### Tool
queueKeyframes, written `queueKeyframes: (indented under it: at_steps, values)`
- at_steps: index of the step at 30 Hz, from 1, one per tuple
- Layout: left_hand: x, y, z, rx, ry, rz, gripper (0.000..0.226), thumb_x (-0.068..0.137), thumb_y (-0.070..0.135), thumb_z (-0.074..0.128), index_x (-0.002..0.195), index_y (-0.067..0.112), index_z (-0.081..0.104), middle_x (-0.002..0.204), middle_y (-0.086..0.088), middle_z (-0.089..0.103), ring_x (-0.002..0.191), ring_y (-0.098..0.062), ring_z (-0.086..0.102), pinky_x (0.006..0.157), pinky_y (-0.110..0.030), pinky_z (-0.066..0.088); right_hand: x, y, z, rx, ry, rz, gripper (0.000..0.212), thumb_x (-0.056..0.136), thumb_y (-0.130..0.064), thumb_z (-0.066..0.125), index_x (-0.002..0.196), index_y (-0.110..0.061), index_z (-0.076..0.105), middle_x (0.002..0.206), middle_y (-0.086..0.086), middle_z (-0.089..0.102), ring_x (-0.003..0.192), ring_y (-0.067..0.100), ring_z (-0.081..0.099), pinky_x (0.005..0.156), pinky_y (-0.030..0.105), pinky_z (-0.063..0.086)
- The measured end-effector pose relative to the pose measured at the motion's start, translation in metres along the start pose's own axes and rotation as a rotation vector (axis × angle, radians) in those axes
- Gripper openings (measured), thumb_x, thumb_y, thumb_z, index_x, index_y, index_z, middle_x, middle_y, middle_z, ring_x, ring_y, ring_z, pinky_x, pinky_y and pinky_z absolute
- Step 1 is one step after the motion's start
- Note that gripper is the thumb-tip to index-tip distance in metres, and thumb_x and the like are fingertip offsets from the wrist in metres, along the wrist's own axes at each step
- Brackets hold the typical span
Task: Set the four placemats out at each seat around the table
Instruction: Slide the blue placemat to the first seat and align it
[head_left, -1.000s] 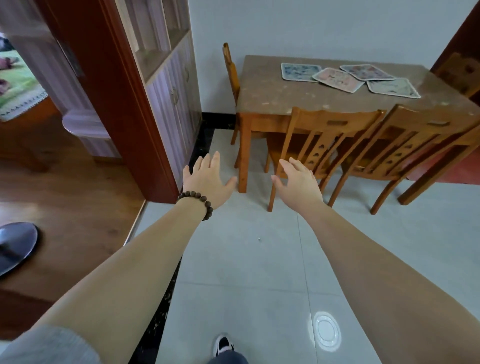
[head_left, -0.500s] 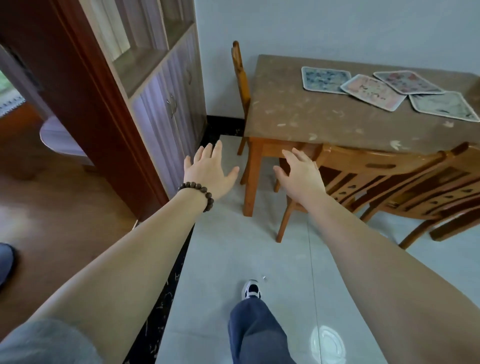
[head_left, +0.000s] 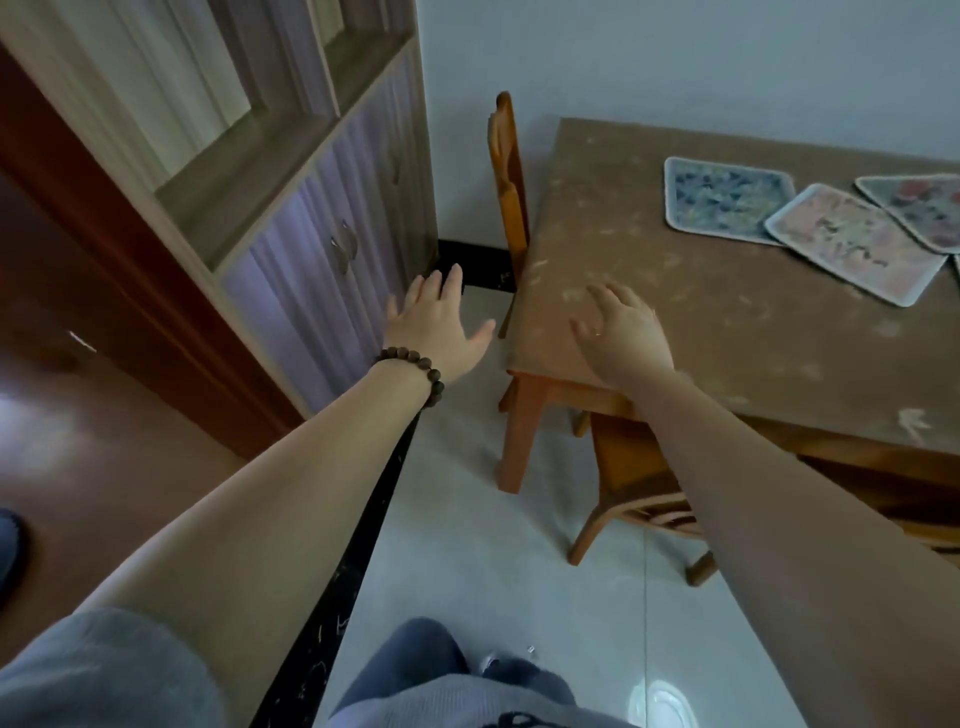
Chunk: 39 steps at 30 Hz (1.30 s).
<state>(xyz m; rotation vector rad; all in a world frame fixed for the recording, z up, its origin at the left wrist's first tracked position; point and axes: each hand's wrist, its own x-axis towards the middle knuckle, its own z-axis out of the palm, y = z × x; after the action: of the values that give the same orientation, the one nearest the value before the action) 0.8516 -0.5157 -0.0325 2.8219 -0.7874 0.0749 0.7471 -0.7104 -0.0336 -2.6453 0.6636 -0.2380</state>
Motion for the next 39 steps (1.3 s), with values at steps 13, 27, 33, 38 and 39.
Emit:
queueKeyframes:
  at_steps: [13, 27, 33, 38, 39]
  values:
    - [0.21, -0.026, 0.025, -0.071, -0.007, 0.178, 0.078, 0.087, 0.059, 0.038, 0.148, 0.019, 0.011, 0.154, -0.008, 0.022, 0.141, -0.026, 0.016, 0.112, -0.053, 0.017, 0.18, -0.017, 0.036, 0.044, 0.09, 0.152, 0.054, 0.092, -0.04, 0.046, 0.141, -0.018, 0.039, 0.151, 0.009, 0.033, 0.139, 0.027, 0.025, 0.112, 0.049, 0.025]
    - [0.451, -0.034, 0.039, -0.091, -0.097, 0.485, 0.077, 0.087, 0.06, 0.038, 0.148, 0.02, 0.012, 0.154, -0.008, 0.021, 0.142, -0.026, 0.016, 0.112, -0.056, 0.015, 0.341, -0.035, 0.038, -0.034, 0.254, 0.438, 0.052, 0.093, -0.04, 0.048, 0.138, -0.015, 0.042, 0.148, 0.009, 0.038, 0.138, 0.028, 0.029, 0.112, 0.046, 0.027]
    - [0.502, 0.01, 0.065, -0.099, -0.12, 0.626, 0.079, 0.084, 0.064, 0.035, 0.148, 0.023, 0.013, 0.154, -0.006, 0.022, 0.141, -0.026, 0.017, 0.112, -0.054, 0.015, 0.36, -0.002, 0.029, -0.063, 0.309, 0.606, 0.052, 0.092, -0.039, 0.05, 0.138, -0.015, 0.042, 0.146, 0.009, 0.04, 0.135, 0.028, 0.032, 0.111, 0.046, 0.028]
    - [0.545, 0.054, 0.093, -0.11, -0.146, 0.741, 0.078, 0.084, 0.063, 0.034, 0.148, 0.024, 0.012, 0.155, -0.006, 0.021, 0.142, -0.025, 0.015, 0.112, -0.054, 0.012, 0.38, 0.034, 0.03, -0.054, 0.354, 0.726, 0.051, 0.092, -0.038, 0.049, 0.138, -0.015, 0.043, 0.144, 0.008, 0.041, 0.134, 0.028, 0.033, 0.11, 0.048, 0.028]
    - [0.555, 0.065, 0.098, -0.113, -0.148, 0.764, 0.078, 0.084, 0.063, 0.034, 0.148, 0.024, 0.012, 0.155, -0.006, 0.021, 0.142, -0.025, 0.015, 0.112, -0.054, 0.012, 0.385, 0.043, 0.031, -0.05, 0.365, 0.747, 0.051, 0.092, -0.037, 0.049, 0.137, -0.015, 0.043, 0.144, 0.009, 0.042, 0.133, 0.028, 0.033, 0.11, 0.048, 0.028]
